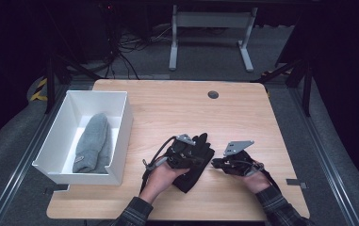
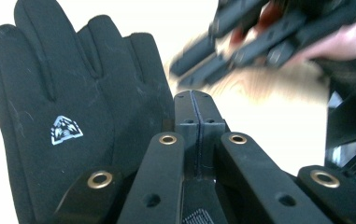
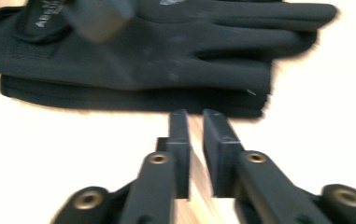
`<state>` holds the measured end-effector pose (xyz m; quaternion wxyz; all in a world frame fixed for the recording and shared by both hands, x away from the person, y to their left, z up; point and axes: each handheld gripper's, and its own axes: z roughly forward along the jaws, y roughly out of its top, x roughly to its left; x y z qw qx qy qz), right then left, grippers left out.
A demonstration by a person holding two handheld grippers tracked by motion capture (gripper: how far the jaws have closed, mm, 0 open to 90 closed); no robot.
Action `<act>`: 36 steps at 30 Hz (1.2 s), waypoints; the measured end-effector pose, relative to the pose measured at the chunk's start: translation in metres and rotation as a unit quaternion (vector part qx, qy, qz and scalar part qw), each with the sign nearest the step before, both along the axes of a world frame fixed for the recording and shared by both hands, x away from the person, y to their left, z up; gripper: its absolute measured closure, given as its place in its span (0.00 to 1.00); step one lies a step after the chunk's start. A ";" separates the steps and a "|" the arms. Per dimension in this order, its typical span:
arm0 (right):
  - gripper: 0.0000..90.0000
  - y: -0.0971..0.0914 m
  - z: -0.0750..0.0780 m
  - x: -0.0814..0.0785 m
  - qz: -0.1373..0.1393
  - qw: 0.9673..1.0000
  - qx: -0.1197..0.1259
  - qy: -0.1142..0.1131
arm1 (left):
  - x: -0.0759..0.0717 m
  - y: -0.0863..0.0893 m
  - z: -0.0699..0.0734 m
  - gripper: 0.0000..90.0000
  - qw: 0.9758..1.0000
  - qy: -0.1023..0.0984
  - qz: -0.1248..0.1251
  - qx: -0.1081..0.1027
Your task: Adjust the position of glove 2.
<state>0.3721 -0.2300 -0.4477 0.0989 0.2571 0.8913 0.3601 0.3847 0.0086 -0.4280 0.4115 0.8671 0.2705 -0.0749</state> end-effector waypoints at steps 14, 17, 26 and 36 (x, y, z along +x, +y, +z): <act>0.34 -0.042 -0.005 0.001 -0.066 0.998 0.008 -0.021 | -0.009 -0.013 -0.018 1.00 0.997 -0.001 -0.019 0.070; 0.31 -0.044 -0.006 0.002 -0.069 0.997 0.011 -0.020 | -0.010 -0.011 -0.019 1.00 0.997 0.000 -0.023 0.076; 0.32 -0.048 -0.011 0.005 -0.074 0.997 0.006 -0.025 | -0.018 0.014 -0.018 1.00 0.996 -0.008 -0.011 0.090; 0.30 -0.047 -0.013 0.005 -0.073 0.997 0.000 -0.026 | -0.021 0.029 -0.016 1.00 0.995 -0.013 -0.007 0.099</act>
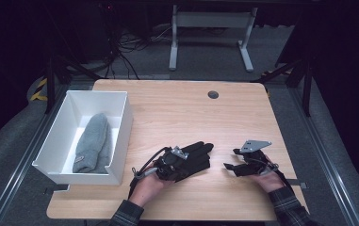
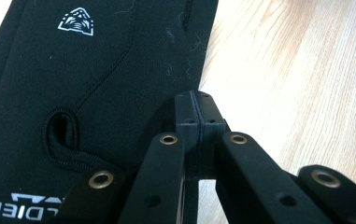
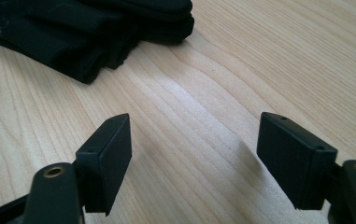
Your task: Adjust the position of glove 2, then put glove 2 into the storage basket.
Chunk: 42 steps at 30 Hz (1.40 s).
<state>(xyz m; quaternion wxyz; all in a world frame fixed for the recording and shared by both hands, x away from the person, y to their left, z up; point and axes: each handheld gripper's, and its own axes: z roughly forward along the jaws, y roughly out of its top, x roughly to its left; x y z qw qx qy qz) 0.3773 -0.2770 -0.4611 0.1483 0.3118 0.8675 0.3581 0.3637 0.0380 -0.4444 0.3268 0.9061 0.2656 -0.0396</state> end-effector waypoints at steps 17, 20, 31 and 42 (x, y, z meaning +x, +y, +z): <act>0.20 0.002 -0.006 0.002 0.002 1.000 0.002 0.002 | 0.009 0.002 0.029 0.60 0.997 -0.066 -0.030 0.017; 0.17 0.001 -0.008 0.003 -0.003 1.000 0.007 -0.005 | 0.017 0.002 0.029 0.38 0.995 -0.083 -0.038 0.025; 0.17 0.000 -0.009 0.003 -0.006 1.000 0.009 -0.006 | 0.036 -0.014 0.010 0.05 0.986 -0.116 -0.071 0.095; 0.17 0.000 -0.009 0.003 -0.006 1.000 0.009 -0.006 | 0.044 -0.016 -0.004 0.03 0.989 -0.090 -0.068 0.095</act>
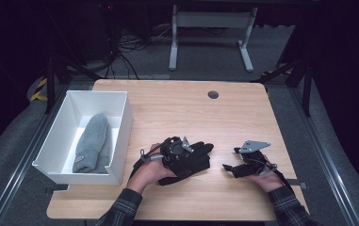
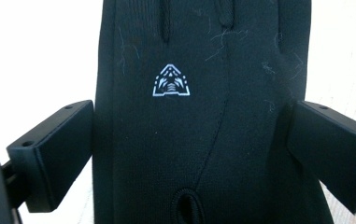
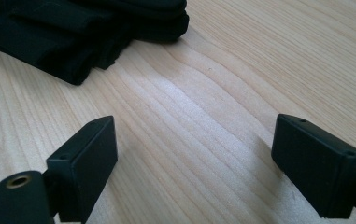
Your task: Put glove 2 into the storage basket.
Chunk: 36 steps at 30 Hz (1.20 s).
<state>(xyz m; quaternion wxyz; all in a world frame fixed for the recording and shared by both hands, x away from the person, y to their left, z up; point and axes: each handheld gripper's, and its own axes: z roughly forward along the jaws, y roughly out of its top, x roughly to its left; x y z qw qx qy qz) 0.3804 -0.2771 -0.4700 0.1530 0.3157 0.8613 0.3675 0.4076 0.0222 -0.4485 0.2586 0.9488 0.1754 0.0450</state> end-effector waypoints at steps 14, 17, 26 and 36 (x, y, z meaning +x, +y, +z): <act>0.17 -0.001 0.000 -0.001 0.000 1.000 0.001 0.000 | 0.001 0.007 0.002 0.53 0.996 0.074 -0.027 -0.037; 0.17 -0.001 0.000 -0.001 -0.001 1.000 0.000 0.000 | 0.001 0.007 0.003 0.69 0.995 0.093 -0.021 -0.040; 0.17 -0.001 0.000 -0.001 -0.001 1.000 0.001 0.001 | -0.003 0.010 0.023 0.74 0.996 0.077 0.024 -0.045; 0.17 -0.001 0.000 -0.001 -0.001 1.000 0.001 0.001 | -0.004 0.021 0.060 0.74 0.992 0.074 0.061 -0.076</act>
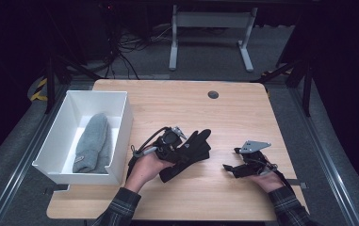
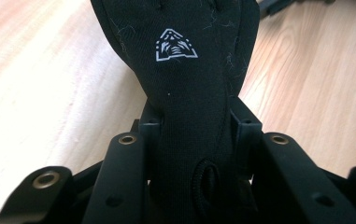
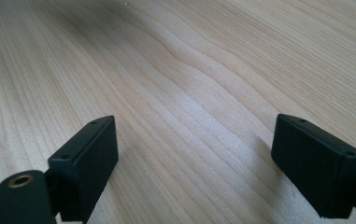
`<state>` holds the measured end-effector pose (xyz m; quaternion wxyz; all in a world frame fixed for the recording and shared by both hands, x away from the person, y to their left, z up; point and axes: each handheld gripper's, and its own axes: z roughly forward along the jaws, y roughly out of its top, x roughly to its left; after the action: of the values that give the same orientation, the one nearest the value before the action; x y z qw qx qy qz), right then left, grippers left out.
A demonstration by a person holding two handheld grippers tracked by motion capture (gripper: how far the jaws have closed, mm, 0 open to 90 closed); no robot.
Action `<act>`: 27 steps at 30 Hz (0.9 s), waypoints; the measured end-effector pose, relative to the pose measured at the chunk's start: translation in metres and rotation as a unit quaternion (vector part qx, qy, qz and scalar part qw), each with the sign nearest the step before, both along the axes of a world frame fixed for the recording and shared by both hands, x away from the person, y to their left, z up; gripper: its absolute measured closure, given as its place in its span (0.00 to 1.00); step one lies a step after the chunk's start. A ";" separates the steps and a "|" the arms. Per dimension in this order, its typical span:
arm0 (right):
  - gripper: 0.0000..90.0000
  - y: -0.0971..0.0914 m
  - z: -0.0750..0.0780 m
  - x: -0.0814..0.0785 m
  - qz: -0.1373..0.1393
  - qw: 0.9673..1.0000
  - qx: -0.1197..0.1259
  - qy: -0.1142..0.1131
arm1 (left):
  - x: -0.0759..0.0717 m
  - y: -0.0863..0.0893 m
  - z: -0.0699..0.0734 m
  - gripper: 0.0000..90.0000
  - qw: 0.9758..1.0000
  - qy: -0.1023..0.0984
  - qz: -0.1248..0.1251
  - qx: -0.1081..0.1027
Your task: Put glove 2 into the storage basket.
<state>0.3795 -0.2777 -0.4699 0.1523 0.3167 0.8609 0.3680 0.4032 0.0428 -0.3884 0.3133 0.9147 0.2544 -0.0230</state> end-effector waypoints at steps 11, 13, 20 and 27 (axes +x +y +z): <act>0.17 0.000 0.000 0.000 0.000 1.000 0.000 0.001 | 0.006 0.026 0.058 0.74 0.998 -0.030 0.042 -0.019; 0.17 0.000 0.000 0.000 0.001 1.000 0.001 0.000 | 0.006 0.030 0.063 0.74 0.998 -0.035 0.047 -0.021; 0.17 0.000 0.000 0.000 0.001 1.000 0.000 0.000 | 0.014 0.064 0.100 0.74 0.994 -0.066 0.085 -0.026; 0.17 0.000 0.000 0.000 0.001 1.000 0.000 0.000 | 0.019 0.100 0.116 0.74 0.988 -0.078 0.129 -0.031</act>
<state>0.3797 -0.2780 -0.4699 0.1518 0.3162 0.8610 0.3683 0.4225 0.1431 -0.2724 0.3604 0.8629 0.3447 0.0811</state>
